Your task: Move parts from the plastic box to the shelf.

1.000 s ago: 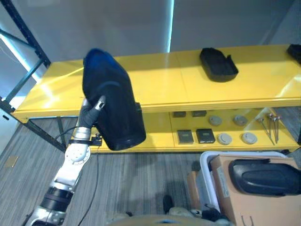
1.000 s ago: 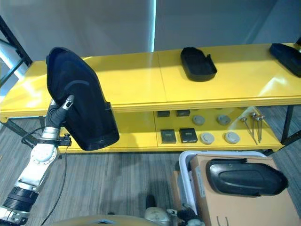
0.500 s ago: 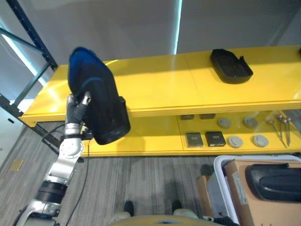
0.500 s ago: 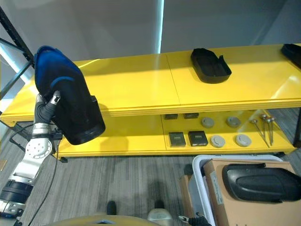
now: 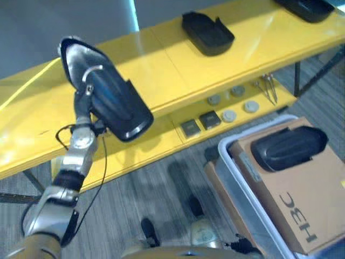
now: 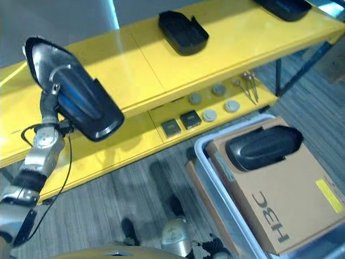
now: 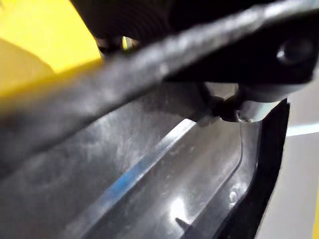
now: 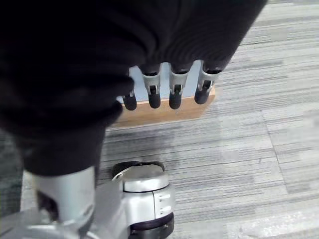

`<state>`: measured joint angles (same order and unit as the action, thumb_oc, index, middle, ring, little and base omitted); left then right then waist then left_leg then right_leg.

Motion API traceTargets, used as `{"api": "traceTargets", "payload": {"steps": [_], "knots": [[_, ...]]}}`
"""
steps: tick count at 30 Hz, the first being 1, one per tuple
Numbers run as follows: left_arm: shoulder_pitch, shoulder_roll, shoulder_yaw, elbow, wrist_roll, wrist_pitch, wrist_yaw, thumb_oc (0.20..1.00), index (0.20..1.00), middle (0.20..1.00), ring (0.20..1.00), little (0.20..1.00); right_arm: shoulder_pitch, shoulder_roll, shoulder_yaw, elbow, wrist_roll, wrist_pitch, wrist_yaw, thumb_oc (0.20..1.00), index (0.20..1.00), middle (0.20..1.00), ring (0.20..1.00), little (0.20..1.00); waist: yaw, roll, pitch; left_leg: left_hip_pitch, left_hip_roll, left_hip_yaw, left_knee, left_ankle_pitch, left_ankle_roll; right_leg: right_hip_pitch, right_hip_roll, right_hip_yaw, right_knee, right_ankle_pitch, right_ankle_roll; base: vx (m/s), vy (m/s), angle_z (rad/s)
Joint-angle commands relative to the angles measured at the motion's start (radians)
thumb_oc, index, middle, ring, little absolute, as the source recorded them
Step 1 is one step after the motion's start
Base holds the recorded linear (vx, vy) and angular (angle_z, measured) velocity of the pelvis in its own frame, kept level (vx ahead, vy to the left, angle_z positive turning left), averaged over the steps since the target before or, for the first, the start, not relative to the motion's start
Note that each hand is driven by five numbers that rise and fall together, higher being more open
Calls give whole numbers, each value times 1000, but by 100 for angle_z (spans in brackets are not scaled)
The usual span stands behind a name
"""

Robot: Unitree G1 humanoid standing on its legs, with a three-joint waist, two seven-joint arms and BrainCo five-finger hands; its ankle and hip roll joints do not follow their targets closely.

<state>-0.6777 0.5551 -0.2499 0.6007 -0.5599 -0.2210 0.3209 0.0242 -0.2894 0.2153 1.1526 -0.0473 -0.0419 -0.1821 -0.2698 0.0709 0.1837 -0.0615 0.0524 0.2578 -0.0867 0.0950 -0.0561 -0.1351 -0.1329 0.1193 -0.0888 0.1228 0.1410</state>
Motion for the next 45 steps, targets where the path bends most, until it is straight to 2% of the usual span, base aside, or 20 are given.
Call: {"api": "traceTargets", "payload": {"steps": [1,4,5,11,13,14,24,27,33,34,35,36,45], "knots": [[-187,111,58,74,-89,-79,-31,200,200,200,200,200,-35,-35,8,38,-10,1,4,1000,1000,1000,1000,1000,4,8,20,-14,80,-30,-1,23,-64,21,18,4,25,-60,6,-1,-40,-26],[-310,149,-5,199,-130,-52,-51,200,200,200,200,200,-52,-39,17,47,3,5,-2,1000,1000,1000,1000,1000,-4,16,32,-22,83,-25,-1,27,-67,9,24,12,23,-54,9,-1,-19,-13],[-448,219,-87,370,-115,-4,-94,200,200,200,200,200,-81,-47,32,62,9,11,-5,1000,1000,1000,1000,1000,-13,25,49,-25,85,-14,-1,27,-68,-3,27,26,17,-45,15,-13,-7,-16],[-592,304,-196,635,87,96,-172,200,200,200,200,200,-133,-62,88,60,8,6,13,1000,1000,1000,1000,1000,-22,36,88,-45,86,6,-1,37,-72,-47,34,50,23,-28,16,-7,-14,-23],[-595,306,-197,651,99,102,-180,200,200,200,200,200,-137,-63,89,62,13,6,14,1000,1000,1000,1000,1000,-22,37,91,-50,87,7,-1,38,-73,-55,34,50,23,-26,16,-3,-26,-6],[-606,313,-210,676,152,114,-183,200,200,200,200,200,-145,-63,97,72,21,8,16,1000,1000,1000,1000,1000,-21,41,100,-61,87,4,-1,42,-73,-67,35,49,25,-24,15,3,-43,-3],[-611,324,-241,732,208,135,-208,200,200,200,200,200,-163,-53,111,82,53,1,8,1000,1000,1000,1000,1000,-19,55,134,-111,80,-13,-1,49,-72,-112,36,56,24,-11,14,4,-8,2],[-628,325,-274,733,266,137,-209,200,200,200,200,200,-173,-55,115,81,62,-5,6,1000,1000,1000,1000,1000,-15,58,143,-119,78,-16,-1,49,-73,-119,36,57,23,-10,13,0,0,0],[-654,340,-289,731,267,129,-191,200,200,200,200,200,-186,-54,122,75,76,-12,-2,1000,1000,1000,1000,1000,-16,68,161,-147,73,-21,-1,52,-73,-147,33,59,24,-5,15,0,0,0],[-659,343,-292,733,271,128,-187,266,266,266,266,266,-187,-56,125,76,73,-11,-4,1000,1000,1000,1000,1000,-15,70,161,-152,71,-21,-1,52,-73,-152,34,60,24,-4,15,0,0,0],[-671,343,-294,737,267,128,-173,834,834,834,834,834,-190,-55,126,75,76,-12,-9,1000,1000,1000,1000,1000,-14,71,165,-157,71,-21,-1,53,-73,-156,33,62,24,-2,15,9,-9,3],[-671,342,-295,737,267,128,-173,1000,1000,1000,1000,1000,-191,-55,126,75,76,-12,-9,1000,1000,1000,1000,1000,-14,71,165,-157,71,-21,-1,53,-73,-156,33,62,24,-2,15,0,0,0],[-671,325,-270,762,279,141,-147,1000,1000,1000,1000,1000,-181,-51,128,85,73,-11,-15,1000,1000,1000,1000,1000,-13,73,158,-137,72,-21,-1,46,-72,-144,36,73,25,-10,14,0,0,0]]}}
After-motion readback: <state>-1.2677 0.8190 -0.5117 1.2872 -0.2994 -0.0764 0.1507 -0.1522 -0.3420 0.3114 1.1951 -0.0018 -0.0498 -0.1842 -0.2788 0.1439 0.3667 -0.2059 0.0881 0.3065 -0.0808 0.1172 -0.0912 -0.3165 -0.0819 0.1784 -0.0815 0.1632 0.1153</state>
